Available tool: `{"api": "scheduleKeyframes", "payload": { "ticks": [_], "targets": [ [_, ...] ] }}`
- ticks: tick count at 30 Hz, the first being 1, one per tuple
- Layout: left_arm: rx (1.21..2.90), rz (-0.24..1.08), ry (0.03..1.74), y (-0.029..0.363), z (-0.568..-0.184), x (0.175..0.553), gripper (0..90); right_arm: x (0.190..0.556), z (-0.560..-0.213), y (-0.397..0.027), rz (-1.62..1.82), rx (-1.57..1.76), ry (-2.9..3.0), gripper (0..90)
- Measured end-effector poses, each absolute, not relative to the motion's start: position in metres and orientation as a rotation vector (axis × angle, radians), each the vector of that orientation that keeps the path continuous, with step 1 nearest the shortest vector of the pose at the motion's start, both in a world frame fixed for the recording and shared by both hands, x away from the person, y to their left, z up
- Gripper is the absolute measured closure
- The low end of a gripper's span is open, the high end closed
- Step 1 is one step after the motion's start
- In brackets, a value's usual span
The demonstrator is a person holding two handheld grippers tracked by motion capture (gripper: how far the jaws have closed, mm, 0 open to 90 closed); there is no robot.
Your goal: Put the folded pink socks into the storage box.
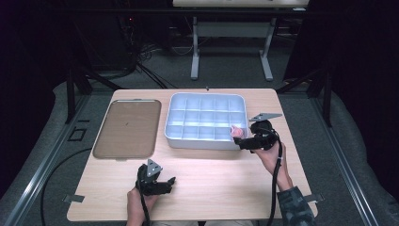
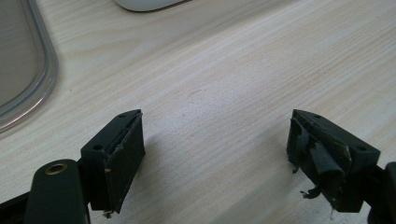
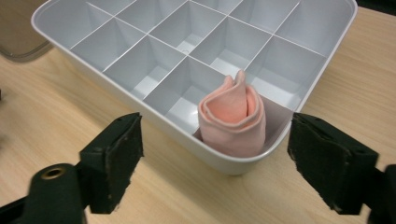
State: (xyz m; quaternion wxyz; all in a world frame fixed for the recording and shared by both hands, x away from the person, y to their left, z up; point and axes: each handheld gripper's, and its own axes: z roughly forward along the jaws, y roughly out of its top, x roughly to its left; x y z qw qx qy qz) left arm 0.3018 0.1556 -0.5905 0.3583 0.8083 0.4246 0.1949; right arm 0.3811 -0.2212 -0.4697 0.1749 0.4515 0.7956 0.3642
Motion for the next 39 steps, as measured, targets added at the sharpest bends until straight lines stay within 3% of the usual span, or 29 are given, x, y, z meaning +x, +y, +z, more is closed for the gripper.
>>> {"api": "scheduleKeyframes", "payload": {
  "ticks": [23, 39],
  "targets": [
    [2.085, 0.500, 1.098, 0.156, -0.591, 0.302, 18.8, 0.311, -0.516, -0.261, 1.012, 1.332, 2.202, 0.4],
    [2.084, 0.501, 1.099, 0.156, -0.591, 0.302, 18.7, 0.292, -0.573, -0.284, 0.931, 1.447, 2.139, 0.0]
  ]
}}
